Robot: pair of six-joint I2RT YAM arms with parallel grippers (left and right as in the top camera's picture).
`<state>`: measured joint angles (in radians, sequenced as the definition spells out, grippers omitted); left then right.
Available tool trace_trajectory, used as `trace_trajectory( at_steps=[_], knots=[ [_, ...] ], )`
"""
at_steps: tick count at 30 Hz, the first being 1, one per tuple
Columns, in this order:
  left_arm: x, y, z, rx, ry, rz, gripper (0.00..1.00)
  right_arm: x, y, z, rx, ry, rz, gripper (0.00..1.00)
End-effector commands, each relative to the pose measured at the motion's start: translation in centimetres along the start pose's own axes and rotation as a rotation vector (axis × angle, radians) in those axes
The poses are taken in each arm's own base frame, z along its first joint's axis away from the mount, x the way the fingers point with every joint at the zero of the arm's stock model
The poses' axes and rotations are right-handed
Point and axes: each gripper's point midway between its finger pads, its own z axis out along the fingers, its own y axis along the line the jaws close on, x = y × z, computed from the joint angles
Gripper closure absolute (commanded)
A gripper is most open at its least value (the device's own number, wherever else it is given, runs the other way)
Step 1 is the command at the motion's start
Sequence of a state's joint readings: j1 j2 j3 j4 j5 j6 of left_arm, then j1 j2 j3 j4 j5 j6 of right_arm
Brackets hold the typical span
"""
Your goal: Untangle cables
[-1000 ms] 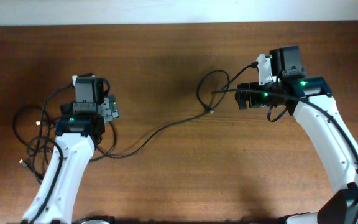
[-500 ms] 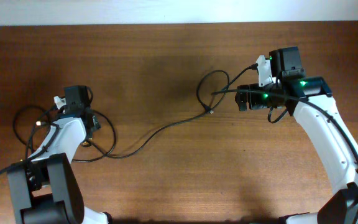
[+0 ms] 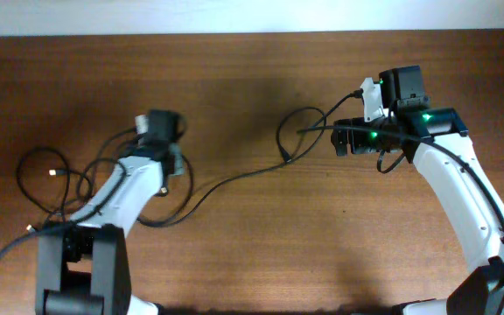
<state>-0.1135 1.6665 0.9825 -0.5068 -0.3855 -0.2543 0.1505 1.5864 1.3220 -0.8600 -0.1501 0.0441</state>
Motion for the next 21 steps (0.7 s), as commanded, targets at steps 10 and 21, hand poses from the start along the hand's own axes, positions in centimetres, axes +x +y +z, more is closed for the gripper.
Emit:
trace_trajectory(
  at_steps=[10,21],
  knots=[
    [-10.0,-16.6,-37.2,0.788,-0.465,0.284,1.00,-0.2,1.5,-0.7,-0.014,-0.021,-0.046,0.01],
    [-9.5,-16.8,-37.8,0.790,-0.469,0.298,1.00,0.9,6.2,1.5,-0.047,0.027,-0.188,0.02]
  ],
)
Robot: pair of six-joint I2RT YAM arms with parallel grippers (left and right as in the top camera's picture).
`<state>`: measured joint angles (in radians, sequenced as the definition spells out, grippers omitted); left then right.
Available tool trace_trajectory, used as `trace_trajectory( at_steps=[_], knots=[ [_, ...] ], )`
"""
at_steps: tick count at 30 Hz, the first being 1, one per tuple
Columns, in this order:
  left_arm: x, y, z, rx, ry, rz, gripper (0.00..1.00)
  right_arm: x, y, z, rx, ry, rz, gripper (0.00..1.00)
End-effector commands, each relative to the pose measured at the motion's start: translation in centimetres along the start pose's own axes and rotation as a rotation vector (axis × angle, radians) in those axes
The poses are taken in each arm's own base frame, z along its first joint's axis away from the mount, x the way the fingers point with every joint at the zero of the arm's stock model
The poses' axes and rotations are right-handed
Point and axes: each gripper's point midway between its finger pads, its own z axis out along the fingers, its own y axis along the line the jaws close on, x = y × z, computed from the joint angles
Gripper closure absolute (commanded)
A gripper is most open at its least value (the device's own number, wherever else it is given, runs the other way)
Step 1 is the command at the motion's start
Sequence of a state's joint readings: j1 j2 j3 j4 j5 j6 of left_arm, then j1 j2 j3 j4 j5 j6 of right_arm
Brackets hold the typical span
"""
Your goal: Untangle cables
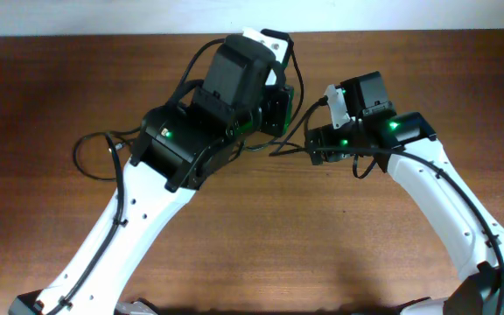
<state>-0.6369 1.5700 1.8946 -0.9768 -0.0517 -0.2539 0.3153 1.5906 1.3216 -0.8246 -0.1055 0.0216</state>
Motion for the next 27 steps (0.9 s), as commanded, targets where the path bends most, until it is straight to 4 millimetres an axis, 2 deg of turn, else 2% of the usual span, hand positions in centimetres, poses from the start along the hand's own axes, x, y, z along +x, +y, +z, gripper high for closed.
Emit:
trace_trajectory(
  at_steps=[1,5,7,11,13,15,20,22,23,24,25,27],
  knots=[
    [-1.0,-0.3,-1.0,0.010,-0.037,0.008,1.00,0.9,1.3,1.0,-0.026,0.047,-0.029,0.01],
    [-1.9,2.0,-1.8,-0.123,-0.077,0.004,1.00,0.6,1.7,1.7,-0.033,0.037,-0.040,0.02],
    [-3.8,3.7,-4.1,-0.232,-0.142,-0.005,1.00,1.1,1.8,2.8,-0.041,0.068,-0.039,0.02],
    [-6.1,5.1,-7.9,-0.317,-0.230,-0.025,1.00,2.4,3.4,6.0,-0.148,0.147,-0.025,0.01],
    [-6.1,5.1,-8.3,-0.318,-0.226,-0.021,1.00,2.5,3.8,6.8,-0.155,0.155,-0.033,0.02],
    [-5.6,5.2,-8.1,-0.324,-0.202,-0.015,1.00,2.3,5.3,6.9,-0.179,0.144,-0.064,0.02],
    [-5.4,5.3,-8.0,-0.326,-0.192,-0.012,1.00,2.4,10.2,7.0,-0.231,0.115,-0.178,0.02],
    [-5.2,5.3,-8.0,-0.329,-0.183,-0.006,1.00,2.4,11.6,7.0,-0.246,0.105,-0.210,0.00],
    [-5.2,5.4,-8.0,-0.332,-0.184,-0.006,1.00,2.4,11.6,7.0,-0.242,0.103,-0.212,0.52],
    [-5.2,5.4,-8.0,-0.332,-0.183,-0.006,1.00,2.3,11.4,7.0,-0.231,0.102,-0.212,0.82],
    [-5.1,5.4,-8.0,-0.334,-0.180,-0.005,1.00,2.4,11.2,7.1,-0.224,0.105,-0.210,0.96],
    [-4.9,5.7,-8.1,-0.350,-0.175,-0.003,1.00,2.4,11.2,7.1,-0.223,0.106,-0.210,0.96]
  ],
)
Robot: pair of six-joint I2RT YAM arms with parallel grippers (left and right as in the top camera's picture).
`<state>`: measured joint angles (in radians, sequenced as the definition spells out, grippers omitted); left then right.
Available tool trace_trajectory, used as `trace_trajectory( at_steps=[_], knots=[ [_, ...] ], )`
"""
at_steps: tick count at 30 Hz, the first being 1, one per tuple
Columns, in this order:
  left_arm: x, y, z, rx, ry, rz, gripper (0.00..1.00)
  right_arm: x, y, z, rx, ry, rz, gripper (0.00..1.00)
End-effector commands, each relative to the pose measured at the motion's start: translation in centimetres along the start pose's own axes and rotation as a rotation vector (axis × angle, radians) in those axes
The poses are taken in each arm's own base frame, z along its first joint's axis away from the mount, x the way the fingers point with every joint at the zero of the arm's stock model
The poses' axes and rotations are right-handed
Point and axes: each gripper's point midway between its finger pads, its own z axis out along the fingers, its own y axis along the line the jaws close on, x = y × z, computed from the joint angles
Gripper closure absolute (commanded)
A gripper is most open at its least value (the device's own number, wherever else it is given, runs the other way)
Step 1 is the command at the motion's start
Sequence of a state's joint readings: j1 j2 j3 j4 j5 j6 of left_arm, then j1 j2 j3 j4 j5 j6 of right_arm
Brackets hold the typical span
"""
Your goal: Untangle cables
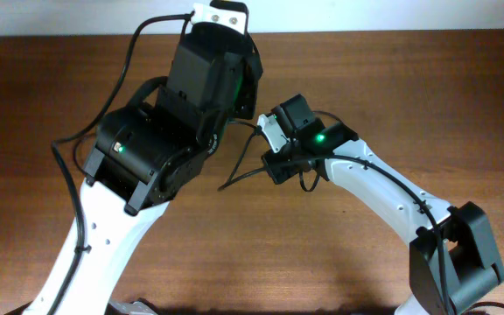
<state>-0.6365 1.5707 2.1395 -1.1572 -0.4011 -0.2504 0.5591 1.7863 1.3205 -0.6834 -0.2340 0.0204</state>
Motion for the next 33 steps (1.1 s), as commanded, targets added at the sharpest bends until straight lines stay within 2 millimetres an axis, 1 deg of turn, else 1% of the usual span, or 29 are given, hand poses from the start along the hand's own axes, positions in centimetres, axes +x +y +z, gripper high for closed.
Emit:
trace_trajectory(
  at_steps=[1,3,4,5,7,9,10,11,12,14,15,16,18,20,22,24,25,27,28,30,32,33],
  knots=[
    [-0.7,0.9,-0.8,-0.040,-0.029,0.006,1.00,0.3,-0.3,0.2,0.007,0.009,0.000,0.95],
    [-0.6,1.0,-0.8,-0.045,-0.026,0.008,1.00,0.3,-0.3,0.3,0.008,0.007,-0.001,0.90],
    [-0.6,1.0,-0.8,-0.046,-0.025,0.008,1.00,0.1,-0.3,0.3,0.007,0.001,-0.002,0.31],
    [-0.6,1.0,-0.8,-0.046,-0.025,0.009,1.00,-0.1,-0.3,0.4,0.007,-0.006,-0.003,0.01],
    [-0.7,1.0,-0.8,-0.045,-0.029,0.007,1.00,-0.5,-0.2,0.4,0.006,-0.025,-0.010,0.02],
    [-0.9,1.0,-0.9,-0.043,-0.035,0.004,1.00,-1.6,-0.2,0.3,0.002,-0.067,-0.020,0.01],
    [-1.1,1.0,-1.1,-0.042,-0.041,0.001,1.00,-2.1,0.2,0.3,-0.015,-0.090,-0.026,0.02],
    [-1.3,1.1,-1.3,-0.040,-0.048,-0.002,1.00,-2.8,0.9,0.2,-0.057,-0.115,-0.042,0.02],
    [-1.5,1.1,-1.5,-0.038,-0.056,-0.006,1.00,-3.2,1.6,0.1,-0.089,-0.134,-0.088,0.02],
    [-1.8,1.2,-1.9,-0.036,-0.065,-0.007,1.00,-3.9,2.2,0.1,-0.096,-0.168,-0.165,0.01],
    [-1.8,1.2,-2.0,-0.036,-0.065,-0.006,1.00,-4.0,2.6,0.1,-0.094,-0.176,-0.271,0.02],
    [-1.6,1.3,-2.0,-0.038,-0.057,-0.002,1.00,-3.9,2.5,0.2,-0.084,-0.173,-0.324,0.02],
    [-1.0,1.4,-1.9,-0.044,-0.034,0.008,1.00,-3.7,1.3,0.5,-0.032,-0.157,-0.351,0.02],
    [-0.8,1.5,-1.9,-0.046,-0.027,0.015,1.00,-3.4,0.3,0.9,0.005,-0.137,-0.368,0.01],
    [-0.8,1.5,-1.9,-0.046,-0.025,0.016,1.00,-2.6,-1.2,1.1,0.046,-0.096,-0.395,0.01],
    [-0.7,1.5,-1.9,-0.047,-0.021,0.018,1.00,-1.9,-3.7,0.9,0.108,-0.057,-0.380,0.02],
    [-0.6,1.5,-1.9,-0.048,-0.019,0.019,1.00,-1.8,-4.5,0.7,0.119,-0.054,-0.363,0.01],
    [-0.6,1.5,-1.9,-0.047,-0.018,0.028,1.00,-1.5,-6.7,0.2,0.140,-0.049,-0.315,0.01],
    [-0.6,1.5,-1.9,-0.048,-0.018,0.035,1.00,-1.4,-7.5,0.0,0.142,-0.049,-0.296,0.01],
    [-0.6,1.5,-1.9,-0.048,-0.018,0.035,1.00,-1.2,-7.7,-0.1,0.121,-0.049,-0.289,0.02],
    [-0.6,1.5,-1.9,-0.047,-0.018,0.034,1.00,-1.4,-5.7,0.0,0.024,-0.072,-0.315,0.02],
    [-0.6,1.5,-1.9,-0.047,-0.018,0.034,1.00,-1.6,-5.1,0.1,0.005,-0.081,-0.324,0.02]
  ],
)
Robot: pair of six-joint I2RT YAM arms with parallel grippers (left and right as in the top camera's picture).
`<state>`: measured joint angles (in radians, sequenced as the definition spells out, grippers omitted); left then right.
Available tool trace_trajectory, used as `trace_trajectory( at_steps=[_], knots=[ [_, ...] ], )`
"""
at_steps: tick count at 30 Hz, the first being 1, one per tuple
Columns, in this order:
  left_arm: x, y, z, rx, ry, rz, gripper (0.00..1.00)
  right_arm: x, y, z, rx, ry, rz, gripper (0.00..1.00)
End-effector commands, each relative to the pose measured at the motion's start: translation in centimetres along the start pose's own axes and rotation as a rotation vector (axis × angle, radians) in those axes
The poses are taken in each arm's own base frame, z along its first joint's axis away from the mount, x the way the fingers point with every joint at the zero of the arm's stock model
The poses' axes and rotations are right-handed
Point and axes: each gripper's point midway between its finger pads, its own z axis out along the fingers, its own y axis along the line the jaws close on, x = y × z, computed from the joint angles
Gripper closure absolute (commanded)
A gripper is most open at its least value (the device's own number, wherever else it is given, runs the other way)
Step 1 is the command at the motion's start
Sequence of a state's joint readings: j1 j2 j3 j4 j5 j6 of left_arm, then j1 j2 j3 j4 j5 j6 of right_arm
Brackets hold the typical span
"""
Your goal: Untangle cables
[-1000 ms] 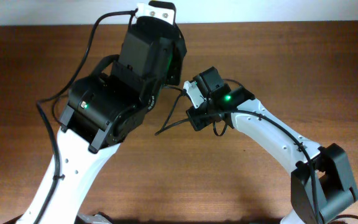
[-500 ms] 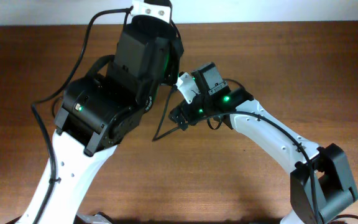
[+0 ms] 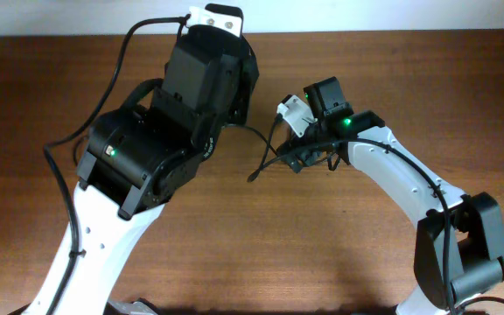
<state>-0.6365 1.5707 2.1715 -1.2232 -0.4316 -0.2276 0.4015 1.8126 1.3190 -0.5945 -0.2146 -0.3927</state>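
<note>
A thin black cable comes out from under my raised left arm, bends past my right gripper, and ends in a free tip near the table's middle. The right gripper is shut on that cable just above the tip. My left arm is lifted close to the overhead camera and fills the left centre. It hides its own fingers, so their state does not show. Another black strand loops down the left side beside that arm. The rest of the tangle is hidden under the arm.
The brown wooden table runs to a pale wall along the far edge. The right arm's white link slants from the lower right toward the centre.
My right gripper has moved a little right and toward the far edge, and the cable's free tip went with it. The left arm has stayed raised in nearly the same place.
At first the left arm was low over a tangle at the table's left, and a cable ran across to the right gripper at the far right. Then the left arm was raised high at centre and the right gripper was closer. Both have stayed near the middle since.
</note>
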Motion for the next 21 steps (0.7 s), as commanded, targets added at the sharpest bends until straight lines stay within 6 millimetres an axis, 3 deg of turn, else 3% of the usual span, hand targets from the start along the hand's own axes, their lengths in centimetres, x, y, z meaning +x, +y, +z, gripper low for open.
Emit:
trace_trajectory(
  at_steps=[1,8,11,12,13,15,18,21],
  knots=[
    [-1.0,0.6,-1.2,-0.011,-0.041,-0.003,1.00,-0.8,2.8,0.7,-0.106,-0.035,-0.044,0.01],
    [-1.0,0.6,-1.2,-0.011,-0.042,0.000,1.00,-1.7,6.3,1.3,-0.147,-0.036,-0.118,0.01],
    [-1.0,0.6,-1.2,-0.013,-0.042,0.003,1.00,-1.4,7.5,2.6,-0.169,-0.014,-0.136,0.01],
    [-1.0,0.8,-1.2,-0.022,-0.044,0.004,1.00,-0.9,7.8,3.3,-0.179,0.006,-0.136,0.07],
    [-1.0,0.9,-1.2,-0.027,-0.044,0.003,1.00,-0.6,7.9,3.7,-0.183,0.017,-0.134,0.40],
    [-1.0,0.9,-1.2,-0.026,-0.044,0.003,1.00,-0.1,7.9,4.2,-0.190,0.037,-0.121,0.96],
    [-1.1,1.0,-1.4,-0.026,-0.047,0.002,1.00,0.1,7.6,4.1,-0.178,0.047,-0.115,0.96],
    [-1.1,1.2,-1.4,-0.042,-0.051,0.002,1.00,0.0,6.1,2.1,-0.108,0.052,-0.107,0.96]
  ],
)
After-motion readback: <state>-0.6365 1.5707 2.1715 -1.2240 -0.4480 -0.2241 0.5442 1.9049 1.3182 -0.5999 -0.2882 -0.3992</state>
